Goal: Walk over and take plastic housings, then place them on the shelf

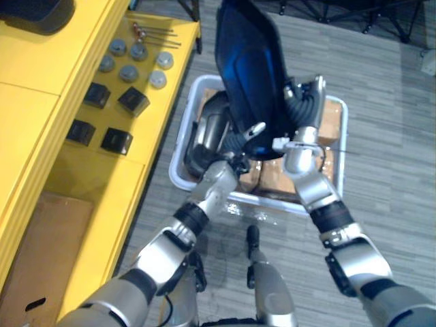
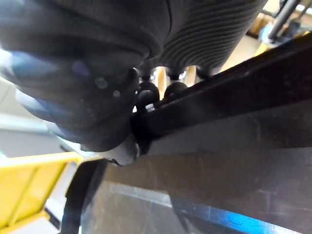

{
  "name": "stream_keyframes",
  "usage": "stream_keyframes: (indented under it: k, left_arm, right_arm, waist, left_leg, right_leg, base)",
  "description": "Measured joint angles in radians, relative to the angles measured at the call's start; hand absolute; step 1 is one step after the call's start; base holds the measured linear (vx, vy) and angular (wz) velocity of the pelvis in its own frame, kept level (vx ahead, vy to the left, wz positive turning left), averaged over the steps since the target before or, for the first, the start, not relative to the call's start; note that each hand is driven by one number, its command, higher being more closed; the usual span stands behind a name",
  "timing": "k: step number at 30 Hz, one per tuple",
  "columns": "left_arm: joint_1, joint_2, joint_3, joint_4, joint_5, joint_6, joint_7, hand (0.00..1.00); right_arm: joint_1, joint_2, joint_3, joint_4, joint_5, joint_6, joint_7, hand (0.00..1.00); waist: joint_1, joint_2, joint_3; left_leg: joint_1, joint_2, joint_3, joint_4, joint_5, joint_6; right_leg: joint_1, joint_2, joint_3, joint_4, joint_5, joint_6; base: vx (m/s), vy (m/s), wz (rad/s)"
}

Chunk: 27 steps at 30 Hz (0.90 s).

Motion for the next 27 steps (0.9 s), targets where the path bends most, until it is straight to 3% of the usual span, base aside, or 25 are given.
stream_keyframes:
  k: [5,6,15,22,27]
  left_arm:
    - [0.0,0.001,0.0,-0.001,0.0,-0.014,0.0,0.0]
    - [0.0,0.002,-0.001,-0.001,0.0,-0.017,0.0,1.0]
    - [0.002,0.009,-0.007,-0.004,0.006,-0.083,-0.005,1.0]
    - [0.003,0.044,-0.032,-0.004,0.002,-0.099,-0.006,1.0]
    - [0.004,0.048,-0.039,-0.004,0.002,-0.11,-0.009,1.0]
  right_arm:
    - [0.028,0.0,0.01,0.0,0.027,-0.005,-0.024,1.0]
    - [0.034,0.0,0.013,0.0,0.027,-0.005,-0.034,1.0]
    - [0.04,-0.003,0.028,-0.01,0.045,-0.047,-0.037,1.0]
    - [0.06,-0.003,0.057,-0.049,0.044,-0.076,-0.04,1.0]
    - [0.06,-0.003,0.063,-0.05,0.044,-0.081,-0.052,1.0]
  waist:
    - [-0.001,0.0,0.0]
    - [-0.002,0.0,0.0]
    - [-0.005,-0.001,0.0]
    - [-0.024,-0.003,0.001]
    - [-0.031,-0.023,0.012]
  left_leg:
    - [0.002,0.0,0.002,-0.002,0.0,0.0]
    - [0.002,0.0,0.002,-0.002,0.0,0.0]
    - [0.004,0.0,0.002,-0.013,0.0,0.0]
    - [0.015,-0.001,0.01,-0.019,0.0,0.0]
    - [0.023,0.0,0.012,-0.024,0.001,0.0]
  right_leg:
    - [0.0,0.0,0.001,0.0,0.0,0.0]
    - [0.0,0.0,0.001,0.0,0.0,0.0]
    - [0.0,0.0,0.001,-0.004,0.0,0.0]
    - [0.004,-0.001,0.002,-0.005,0.0,0.0]
    - [0.008,0.001,0.006,-0.005,0.0,0.0]
  base:
    - [0.0,0.001,-0.01]
    - [0.0,0.0,0.0]
    - [0.0,0.0,0.0]
    - [0.0,0.001,-0.01]
    - [0.0,0.0,-0.02]
